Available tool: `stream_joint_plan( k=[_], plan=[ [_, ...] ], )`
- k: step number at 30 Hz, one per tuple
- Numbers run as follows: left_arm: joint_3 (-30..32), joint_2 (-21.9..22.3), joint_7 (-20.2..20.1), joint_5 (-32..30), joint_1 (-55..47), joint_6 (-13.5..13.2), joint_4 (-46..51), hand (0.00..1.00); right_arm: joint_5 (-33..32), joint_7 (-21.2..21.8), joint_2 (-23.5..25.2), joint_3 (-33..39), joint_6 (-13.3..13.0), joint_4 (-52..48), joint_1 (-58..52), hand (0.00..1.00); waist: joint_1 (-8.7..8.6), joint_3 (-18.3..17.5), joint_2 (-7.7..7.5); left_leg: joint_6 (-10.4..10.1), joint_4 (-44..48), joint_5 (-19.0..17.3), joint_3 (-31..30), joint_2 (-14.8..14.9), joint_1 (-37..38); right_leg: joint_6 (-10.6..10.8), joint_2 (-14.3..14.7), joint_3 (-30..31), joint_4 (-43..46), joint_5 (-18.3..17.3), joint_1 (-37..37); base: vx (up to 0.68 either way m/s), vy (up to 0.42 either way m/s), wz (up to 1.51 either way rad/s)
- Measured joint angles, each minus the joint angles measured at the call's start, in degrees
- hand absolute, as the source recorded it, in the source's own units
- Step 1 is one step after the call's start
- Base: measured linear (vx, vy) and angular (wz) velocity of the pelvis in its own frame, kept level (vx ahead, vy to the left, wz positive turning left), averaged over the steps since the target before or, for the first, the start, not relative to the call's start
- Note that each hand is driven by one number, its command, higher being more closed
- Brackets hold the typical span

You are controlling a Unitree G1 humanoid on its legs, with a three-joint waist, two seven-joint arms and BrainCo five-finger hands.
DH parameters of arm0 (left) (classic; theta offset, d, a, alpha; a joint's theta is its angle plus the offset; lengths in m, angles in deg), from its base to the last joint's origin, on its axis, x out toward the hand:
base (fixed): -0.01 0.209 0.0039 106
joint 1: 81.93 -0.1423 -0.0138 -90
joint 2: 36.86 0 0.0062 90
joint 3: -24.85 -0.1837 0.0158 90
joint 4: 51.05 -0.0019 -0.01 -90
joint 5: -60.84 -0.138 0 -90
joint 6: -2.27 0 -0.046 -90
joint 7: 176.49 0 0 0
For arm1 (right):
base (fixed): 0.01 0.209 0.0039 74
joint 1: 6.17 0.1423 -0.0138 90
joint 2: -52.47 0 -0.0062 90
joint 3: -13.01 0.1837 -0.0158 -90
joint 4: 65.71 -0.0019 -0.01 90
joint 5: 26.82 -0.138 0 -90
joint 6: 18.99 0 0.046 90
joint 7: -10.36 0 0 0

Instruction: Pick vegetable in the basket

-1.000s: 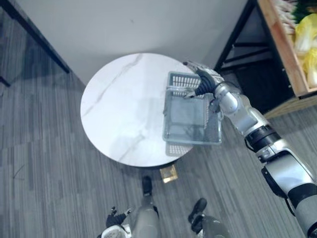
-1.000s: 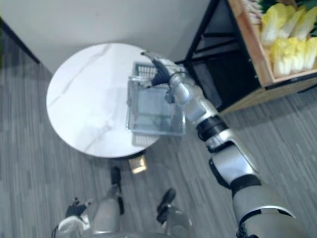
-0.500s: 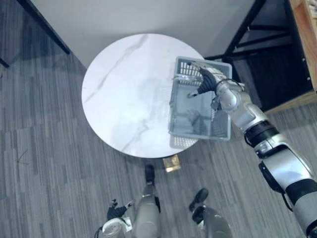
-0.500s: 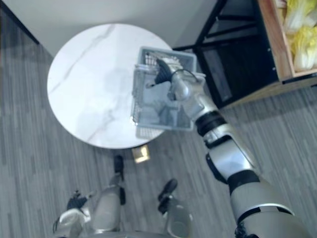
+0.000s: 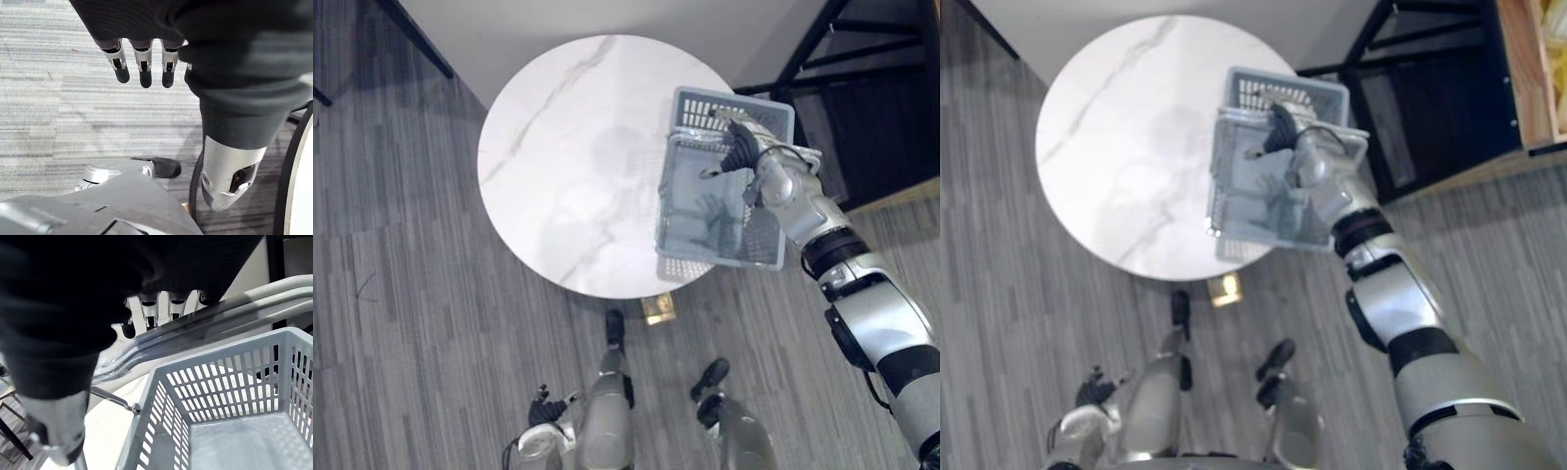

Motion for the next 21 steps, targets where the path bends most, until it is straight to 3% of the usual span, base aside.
stream_joint_plan(
  k=[5,6,16,21],
  plan=[
    [-1.4,0.0,0.0,0.0,0.0,-0.1,0.0,0.00,0.0,-1.6,-0.3,1.9,0.1,1.8,1.2,0.00,0.01,0.8,0.87,0.0,0.0,0.0,-0.7,-0.1,-0.3,0.0,0.0,-0.4,-0.1,0.0,0.0,0.00,-0.007,0.02],
    [-1.5,-0.1,0.0,0.0,0.0,-0.1,0.0,0.00,0.0,-1.8,-0.5,1.9,0.1,1.9,1.4,1.00,0.00,1.0,0.90,0.0,0.0,0.0,-0.8,-0.1,-0.4,0.0,0.1,-0.4,-0.2,0.0,0.0,0.00,0.000,0.00],
    [-2.0,-0.2,0.1,0.0,0.4,-0.3,0.0,0.00,3.8,-1.3,-2.1,0.7,-0.3,2.1,1.9,1.00,0.03,1.8,1.12,-0.1,-0.1,-0.1,-1.1,-0.2,-0.8,0.0,0.0,-0.6,-0.2,0.0,-0.1,0.00,0.000,0.01],
    [-2.3,-0.3,0.0,0.0,0.4,-0.3,0.0,0.00,10.0,1.0,-5.3,-5.8,-2.1,2.0,2.0,1.00,0.05,1.9,1.17,-0.2,-0.1,-0.1,-1.4,-0.3,-0.9,0.0,0.0,-0.9,-0.2,0.0,0.0,-0.01,-0.001,0.03]
  ],
)
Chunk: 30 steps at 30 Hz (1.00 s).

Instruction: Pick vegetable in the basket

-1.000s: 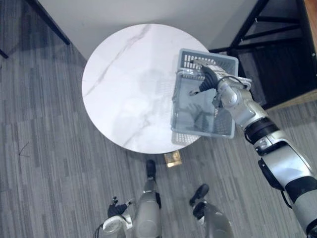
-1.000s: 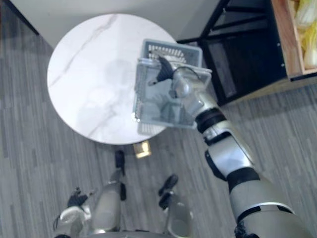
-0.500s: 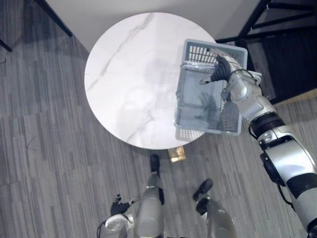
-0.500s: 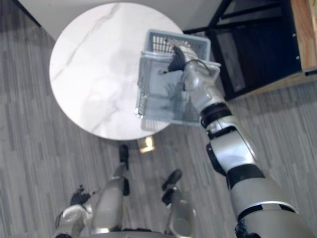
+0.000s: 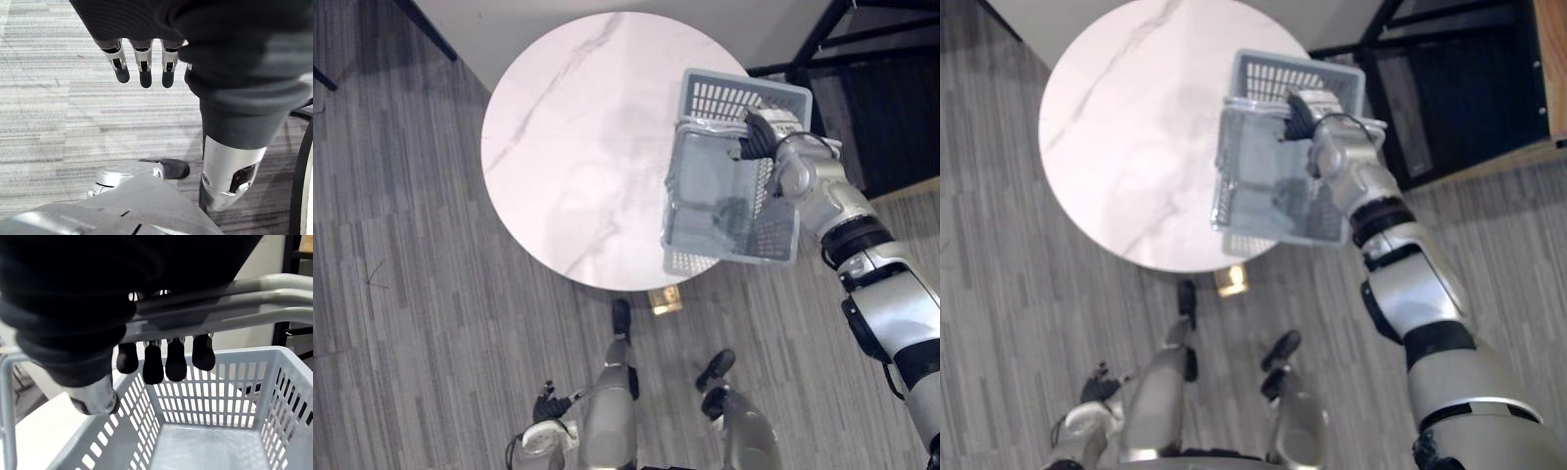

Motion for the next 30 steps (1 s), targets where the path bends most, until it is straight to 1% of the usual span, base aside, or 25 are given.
stream_joint_plan(
  k=[1,2,4,7,11,15,18,19,21,22,23,25,27,30],
  plan=[
    [0.0,0.0,-0.1,0.0,0.0,0.0,0.0,0.00,1.1,0.1,-0.2,-1.0,-0.7,-0.1,-0.1,1.00,-0.03,0.0,0.00,0.0,0.0,0.0,-0.2,0.0,0.0,0.0,0.0,-0.1,0.0,0.0,0.1,0.00,0.000,0.00],
    [0.0,0.0,-0.2,0.0,0.0,0.0,0.0,0.00,1.2,0.1,-0.4,-1.4,-0.8,-0.2,-0.2,1.00,-0.03,0.0,0.00,0.0,0.0,0.0,-0.3,-0.1,0.0,0.0,0.0,-0.1,0.0,0.0,0.1,0.00,-0.005,0.05],
    [0.0,-0.1,-0.3,0.0,0.0,0.1,-0.1,0.00,1.2,0.2,-1.4,-2.2,-2.0,-1.1,-1.3,1.00,-0.04,0.0,0.00,0.0,0.0,0.0,-0.9,-0.2,0.0,0.1,-0.1,-0.4,0.1,-0.2,0.3,0.01,-0.005,0.08],
    [0.0,-0.4,-0.4,0.0,0.0,0.3,-0.1,0.00,1.2,0.7,-2.6,-3.8,-2.5,-2.3,-2.0,1.00,-0.01,0.0,-0.02,0.1,0.1,0.0,-1.1,-0.2,0.1,-0.1,0.0,-0.4,0.1,-0.3,0.6,0.00,-0.003,0.06],
    [-0.4,-1.0,-0.4,-0.1,0.0,0.5,-0.1,0.00,1.2,1.9,-3.4,-6.3,-4.4,-3.0,-3.4,1.00,-0.05,-0.1,-0.07,0.0,0.1,0.0,-1.2,-0.4,1.5,0.0,-0.1,-0.4,0.1,-0.4,2.1,0.00,-0.001,0.01],
    [-1.3,-1.3,-0.5,-0.2,0.0,0.7,-0.2,0.00,1.2,2.2,-3.4,-8.4,-4.7,-4.6,-4.5,1.00,-0.05,-0.3,-0.32,-0.3,0.1,-0.3,-0.5,-0.2,2.3,0.0,-0.1,0.4,0.2,-0.4,2.3,-0.02,-0.002,-0.06],
    [-1.2,-1.4,-0.5,-0.6,0.0,0.8,-0.5,0.00,1.2,2.4,-3.3,-10.4,-5.0,-5.2,-5.7,1.00,0.26,-0.4,-0.40,-0.5,0.1,-0.4,0.5,0.0,3.8,0.0,0.0,1.2,0.2,-0.4,3.2,-0.01,-0.014,-0.14],
    [-1.3,-1.4,-0.5,-0.9,0.0,1.0,-0.9,0.00,1.2,2.6,-3.3,-11.4,-5.1,-6.5,-7.4,1.00,0.15,-1.6,-0.74,-0.5,0.1,-0.4,0.7,0.1,4.0,0.0,0.0,1.3,0.1,-0.4,3.3,0.00,-0.024,-0.06],
    [-1.3,-1.4,-0.5,-1.2,0.0,1.0,-1.0,0.00,1.2,2.8,-3.2,-12.4,-5.2,-7.2,-8.7,1.00,0.12,-2.6,-1.06,-0.5,0.1,-0.4,1.0,0.2,4.3,0.0,0.1,1.5,0.1,-0.4,3.4,0.02,-0.016,-0.10],
    [-1.3,-1.3,-0.6,-1.5,0.0,1.2,-1.1,0.00,1.2,4.4,-2.8,-14.2,-5.5,-8.4,-10.3,1.00,0.04,-3.8,-1.52,-0.6,0.1,-0.6,2.1,0.3,5.4,0.0,0.1,2.3,0.0,-0.4,4.1,0.03,-0.012,-0.17],
    [-1.2,-1.4,-0.6,-1.9,0.0,1.3,-1.1,0.00,1.2,5.0,-2.8,-15.3,-5.6,-9.0,-10.9,1.00,0.04,-4.2,-1.68,-0.7,0.0,-0.7,2.2,0.3,5.8,0.0,0.1,2.5,0.0,-0.4,4.3,0.03,-0.017,-0.20],
    [-1.2,-1.4,-0.7,-3.0,-0.1,1.7,-1.1,0.00,1.5,7.2,-2.7,-18.3,-6.3,-10.9,-13.2,1.00,-0.23,-6.6,-2.30,-0.6,0.0,-0.7,2.7,0.5,6.2,0.0,0.2,3.0,-0.1,-0.4,4.3,0.02,-0.019,-0.13],
    [-1.1,-1.5,-0.9,-3.0,-0.1,1.7,-1.0,0.00,2.3,8.8,-2.7,-19.9,-6.6,-12.1,-15.1,1.00,-0.27,-7.1,-2.96,-0.8,0.0,-1.0,3.6,0.8,7.5,0.0,0.4,3.9,-0.1,-0.4,5.0,0.00,-0.018,-0.19],
    [-0.9,-1.7,-1.0,-4.0,-0.4,1.9,-1.0,0.00,2.6,10.2,-3.3,-20.1,-7.2,-15.0,-18.2,1.00,-0.75,-8.3,-3.36,-1.2,0.0,-1.5,4.2,1.1,8.4,0.0,0.9,4.5,-0.4,-0.4,5.5,-0.04,-0.027,-0.17]
  ],
)
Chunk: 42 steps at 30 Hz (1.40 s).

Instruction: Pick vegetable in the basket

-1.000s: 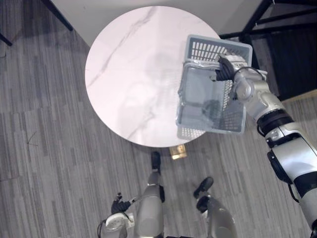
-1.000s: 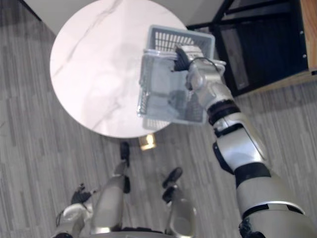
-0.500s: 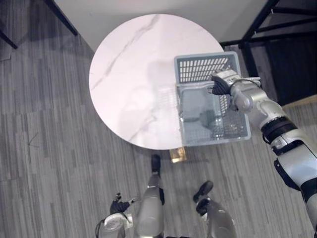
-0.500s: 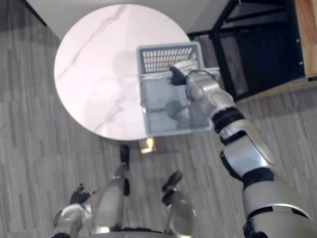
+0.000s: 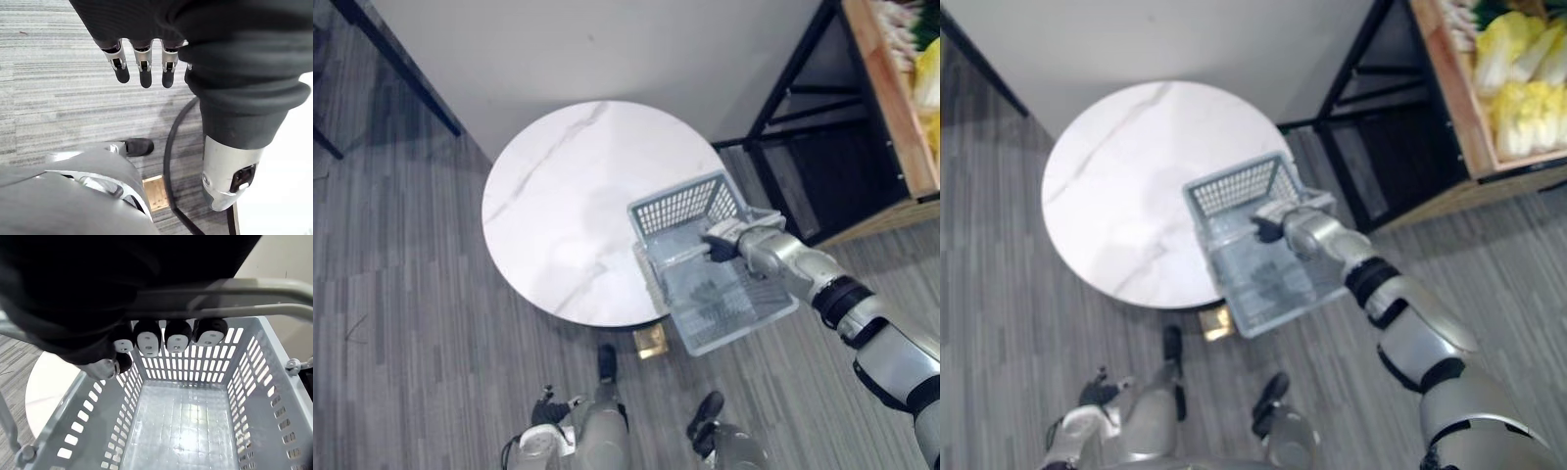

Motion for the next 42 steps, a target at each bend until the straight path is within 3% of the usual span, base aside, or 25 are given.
stream_joint_plan(
  k=[8,16,24,27,34,39,42],
  plan=[
    [1.7,-0.2,0.0,-1.9,-3.5,1.1,-0.2,0.00,-3.9,0.9,-4.9,1.8,-0.4,-16.2,-12.5,1.00,-2.72,-5.0,-1.09,0.0,0.0,-0.3,2.7,1.0,2.7,0.5,1.2,2.8,-2.0,0.4,1.5,0.02,-0.030,-0.16],
    [1.6,-0.4,-0.5,-4.7,-5.2,1.1,-1.3,0.00,-11.2,1.0,-15.1,7.6,-2.6,-28.6,-20.9,1.00,-5.80,-8.9,-0.76,-0.4,0.0,-0.6,4.6,2.0,4.9,0.3,2.7,5.1,-3.2,0.6,2.6,0.04,-0.031,-0.15],
    [1.5,-0.3,-0.5,-6.0,-5.3,1.2,-2.4,0.00,-11.6,1.1,-23.4,14.9,-4.7,-33.6,-31.5,1.00,-6.12,-9.7,-0.29,-0.8,0.0,-1.0,5.8,2.1,5.9,0.3,2.8,6.3,-3.2,0.6,2.6,0.01,-0.006,-0.08],
    [1.5,-0.3,-0.6,-6.0,-5.9,1.2,-2.4,0.00,-11.6,1.1,-23.8,17.9,-4.7,-34.5,-35.9,1.00,-6.65,-9.8,-0.08,-0.7,0.0,-1.1,5.8,2.0,6.0,0.3,2.7,6.3,-3.2,0.6,2.7,0.01,-0.001,0.00],
    [1.6,1.1,-0.7,-6.0,-9.6,1.6,-2.4,0.00,-11.5,0.2,-23.1,26.6,-4.8,-34.3,-46.6,1.00,-7.27,-11.0,1.99,-0.8,0.0,-2.0,7.3,1.2,8.7,0.5,2.0,7.7,-1.8,0.2,3.8,0.04,0.005,-0.07],
    [1.5,0.9,-1.3,-6.2,-10.1,1.8,-2.5,0.00,-10.2,-2.0,-18.9,36.4,-4.2,-34.4,-56.3,1.00,-9.23,-10.7,1.27,-0.6,0.0,-2.8,8.0,-0.5,9.7,1.0,-0.9,8.6,3.1,-1.6,2.2,-0.02,0.048,-0.06],
    [1.3,0.1,-1.6,-6.3,-9.1,2.2,-2.5,0.00,-8.1,-2.9,-15.6,39.3,-2.8,-34.4,-59.4,1.00,-9.62,-10.6,0.37,-0.1,-0.1,-3.7,11.1,-1.0,8.9,1.7,-1.0,11.9,1.5,1.3,-0.3,-0.07,0.060,-0.44]
  ],
)
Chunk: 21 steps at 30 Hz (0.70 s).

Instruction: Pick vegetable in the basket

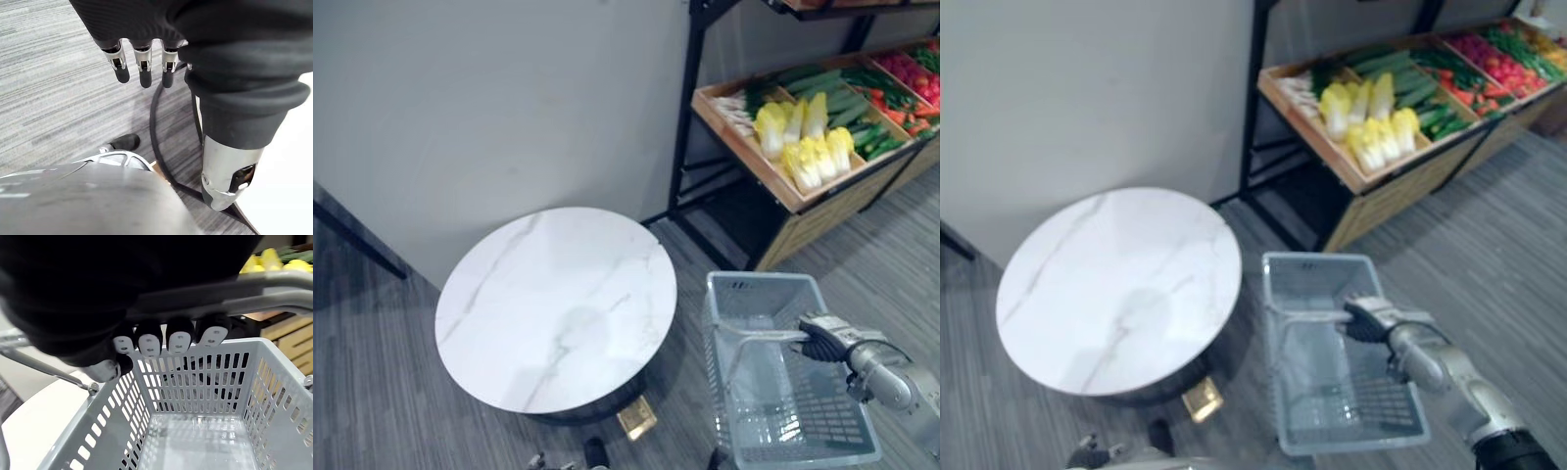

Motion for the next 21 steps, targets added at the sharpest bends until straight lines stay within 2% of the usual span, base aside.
stream_joint_plan(
  k=[1,2,3,4,5,6,7,8,10,12,13,15,18,19,20,21],
  plan=[
    [-0.1,-1.0,0.0,-0.3,0.5,0.1,0.0,0.00,0.2,0.0,1.4,-0.4,0.5,-0.1,0.0,1.00,-0.67,0.0,-1.59,-0.1,0.5,0.5,1.9,-1.5,-0.5,-1.1,-0.6,0.4,-1.8,0.6,-1.5,-0.09,0.093,-0.58],
    [-0.2,-1.4,0.0,-0.9,0.6,0.1,0.0,0.00,0.5,0.0,2.0,-0.4,0.6,0.0,0.0,1.00,-1.03,0.2,-2.37,0.0,0.5,0.6,2.7,-2.0,-0.5,-1.7,-1.1,0.0,-2.4,0.3,-2.0,-0.06,0.115,-0.68],
    [-0.4,-1.5,-0.2,-2.0,0.7,0.1,0.0,0.00,1.8,0.0,2.5,-0.6,1.0,0.0,-0.1,1.00,-1.35,0.1,-2.04,0.2,0.5,0.2,4.7,-1.3,-0.2,-7.3,-2.1,-6.9,-4.6,-2.4,-0.8,-0.02,0.081,-0.73],
    [-0.5,-1.3,-0.3,-2.3,0.7,0.1,0.0,0.00,2.2,0.0,2.5,-0.7,1.0,0.0,0.0,1.00,-0.95,0.1,-1.23,0.9,0.4,-0.3,6.2,-0.3,0.2,-11.8,-2.0,-11.6,-5.5,-5.3,-0.1,-0.03,0.076,-1.46],
    [-0.2,-0.6,-0.4,-2.3,-0.1,0.0,-0.1,0.00,2.2,-0.1,2.3,-1.8,0.8,0.0,2.1,1.00,-0.24,-0.1,0.29,4.9,0.2,-1.0,10.8,2.3,1.5,-14.1,-4.2,-17.4,4.2,-5.6,-1.6,-0.03,0.096,-1.63],
    [0.2,-1.3,-0.4,-2.3,-0.6,0.1,-0.9,0.00,2.3,-0.3,2.3,-3.1,0.6,0.0,3.7,1.00,-0.70,0.0,-0.47,5.0,0.3,-1.7,14.0,2.3,3.3,-14.5,-8.2,-20.9,18.2,-5.9,-2.4,-0.04,0.090,-1.51],
    [0.1,-1.8,-0.4,-2.2,-0.9,0.1,-1.2,0.00,2.4,-0.4,2.3,-3.2,0.4,0.1,4.0,1.00,-0.78,-0.2,-0.75,5.1,0.2,-1.8,15.1,2.3,4.0,-14.8,-9.6,-22.2,22.8,-6.1,-2.1,-0.05,0.064,-1.24],
    [0.1,-2.3,-0.3,-2.2,-1.3,0.1,-1.1,0.00,2.5,-0.9,2.3,-3.4,0.3,0.3,5.1,1.00,-0.72,-0.8,-1.69,4.9,0.1,-2.0,18.2,2.7,5.3,-14.8,-10.5,-23.3,27.8,-6.2,-0.9,-0.06,0.001,-1.35],
    [0.1,-2.0,-0.2,-2.1,-1.3,0.1,-1.2,0.00,2.5,-1.5,2.3,-3.4,0.2,0.6,8.5,1.00,-0.06,-1.2,-2.19,4.4,0.1,-2.3,23.4,3.3,6.3,-13.8,-10.6,-23.2,28.5,-5.9,0.3,-0.08,-0.054,-1.50],
    [0.2,-1.4,-0.2,-2.0,-0.6,0.0,-1.6,0.00,2.8,-2.8,2.3,-3.8,0.2,0.7,11.1,1.00,0.78,-1.2,-2.15,4.2,1.7,-2.4,28.7,5.0,6.2,-9.6,-10.4,-23.3,23.2,-4.3,1.8,-0.11,-0.183,-1.46],
    [0.6,-1.3,-0.2,-2.0,-0.3,0.0,-1.7,0.00,3.8,-3.1,2.1,-4.8,0.2,0.7,12.3,1.00,0.74,-1.5,-2.15,3.8,3.3,-2.2,31.1,6.6,5.5,-6.6,-7.8,-23.8,17.7,-4.6,2.1,-0.08,-0.259,-1.19],
    [0.9,-0.4,-0.2,-2.0,-0.2,0.0,-1.7,0.00,4.7,-3.5,1.7,-4.9,0.4,0.8,12.3,1.00,0.84,-1.4,-0.08,3.0,3.9,-0.8,33.3,7.8,5.3,-6.2,-4.8,-23.8,13.3,-4.8,1.9,-0.10,-0.287,-0.96],
    [1.4,1.2,-0.1,-2.0,0.1,0.0,-1.8,0.00,6.4,-3.6,1.3,-4.9,0.8,1.2,10.2,1.00,0.49,-1.4,2.41,2.7,7.0,-0.1,36.5,10.2,5.0,-4.5,-1.1,-23.1,6.1,-6.2,2.6,-0.08,-0.228,-0.60],
    [1.4,1.7,-0.2,-2.0,0.2,-0.1,-1.6,0.00,6.7,-3.6,1.3,-4.8,1.0,1.2,8.3,1.00,0.08,-1.4,3.57,2.7,9.1,-0.1,36.4,11.7,4.7,-4.7,0.1,-23.4,5.1,-6.4,3.0,-0.08,-0.195,-0.24],
    [1.4,1.8,-0.2,-2.1,0.2,-0.2,-1.6,0.00,6.7,-3.6,1.3,-4.8,1.0,1.2,7.3,1.00,-0.17,-1.4,3.95,2.7,10.5,-0.1,36.2,12.8,4.5,-5.0,0.6,-23.4,5.1,-6.6,3.1,-0.09,-0.160,-0.07],
    [1.4,1.9,-0.2,-2.0,0.2,-0.3,-1.5,0.00,6.7,-3.6,1.3,-4.8,0.9,1.2,5.8,1.00,-0.70,-1.1,4.48,2.7,14.1,-0.1,35.4,15.2,4.0,-5.8,1.2,-23.5,5.1,-7.5,3.4,-0.08,-0.163,-0.06]
  ],
)
